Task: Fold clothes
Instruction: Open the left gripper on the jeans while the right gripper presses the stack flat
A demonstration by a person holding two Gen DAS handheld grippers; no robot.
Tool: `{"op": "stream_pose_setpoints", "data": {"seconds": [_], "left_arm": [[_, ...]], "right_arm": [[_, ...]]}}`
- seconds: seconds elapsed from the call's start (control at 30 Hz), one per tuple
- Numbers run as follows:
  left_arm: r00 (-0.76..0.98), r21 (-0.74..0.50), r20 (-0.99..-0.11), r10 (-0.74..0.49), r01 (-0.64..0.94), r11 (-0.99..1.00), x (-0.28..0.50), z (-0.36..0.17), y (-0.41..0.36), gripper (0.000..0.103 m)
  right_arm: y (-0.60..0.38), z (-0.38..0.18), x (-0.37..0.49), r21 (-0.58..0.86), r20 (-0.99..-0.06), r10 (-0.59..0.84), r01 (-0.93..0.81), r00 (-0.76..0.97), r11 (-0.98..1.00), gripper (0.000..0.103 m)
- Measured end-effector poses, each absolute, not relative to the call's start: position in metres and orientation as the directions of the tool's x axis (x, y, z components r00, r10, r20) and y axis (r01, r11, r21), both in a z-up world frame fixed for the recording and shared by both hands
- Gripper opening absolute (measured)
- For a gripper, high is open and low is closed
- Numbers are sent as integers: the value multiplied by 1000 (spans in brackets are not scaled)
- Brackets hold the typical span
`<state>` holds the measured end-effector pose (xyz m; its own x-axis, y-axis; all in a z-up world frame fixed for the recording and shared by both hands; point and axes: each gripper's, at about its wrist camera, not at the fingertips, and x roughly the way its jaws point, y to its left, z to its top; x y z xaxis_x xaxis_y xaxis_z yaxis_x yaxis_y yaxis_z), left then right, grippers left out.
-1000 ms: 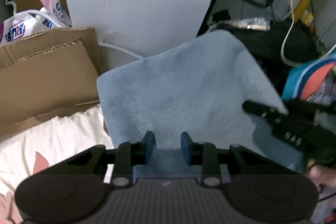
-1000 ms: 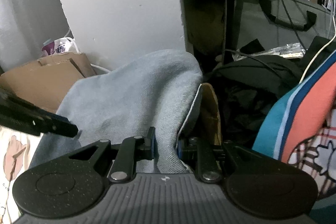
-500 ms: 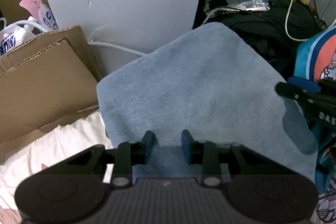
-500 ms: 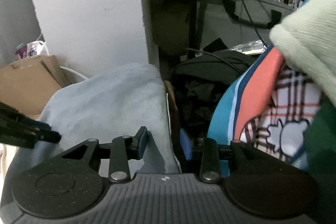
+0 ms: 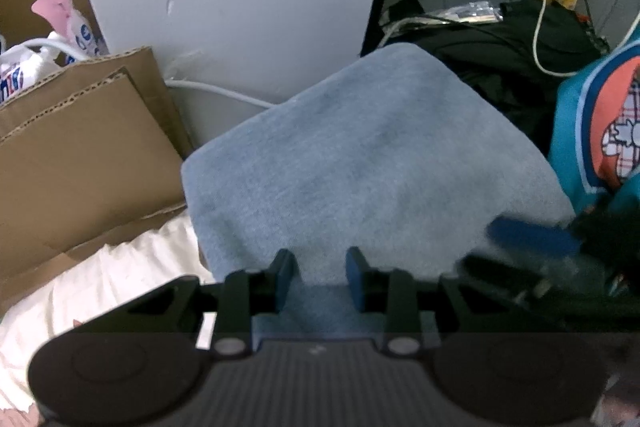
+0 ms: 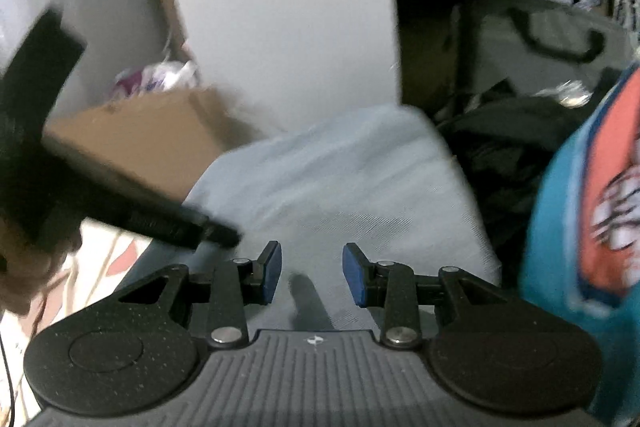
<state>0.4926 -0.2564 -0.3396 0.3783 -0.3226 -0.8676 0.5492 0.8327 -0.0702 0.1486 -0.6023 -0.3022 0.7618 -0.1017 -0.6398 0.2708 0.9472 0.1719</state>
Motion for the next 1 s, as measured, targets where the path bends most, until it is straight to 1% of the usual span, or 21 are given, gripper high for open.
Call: {"op": "stream_pose_setpoints", "data": {"seconds": [0.1,0.3,0.37,0.43,0.73,1.0], "left_arm": [[366,-79,-867,-339,571,817,495,-340,-252,34],[353,-112,-860,-368,574,811,496,-341,-241,34],[340,-113,-860,-380,599,792,489,-337,-239,34],[327,-114,-860,-392,624,773,482,-332,-237,32],[284,-132,-853,-437,693,709,452,-325,-231,32],[286,-130,-860,-423,680,722,437,-336,-225,31]], "right_arm": [[-597,-310,151,193,-647,-82,267,758,944,40],[-591,-323,156,225,-657,-58,269,752,936,41],[-591,-323,156,221,-658,-64,273,750,936,41],[-592,-324,156,221,-659,-66,277,749,935,41],[-595,-326,157,252,-659,-46,279,751,927,41],[-595,-329,161,236,-670,-38,261,741,936,41]]}}
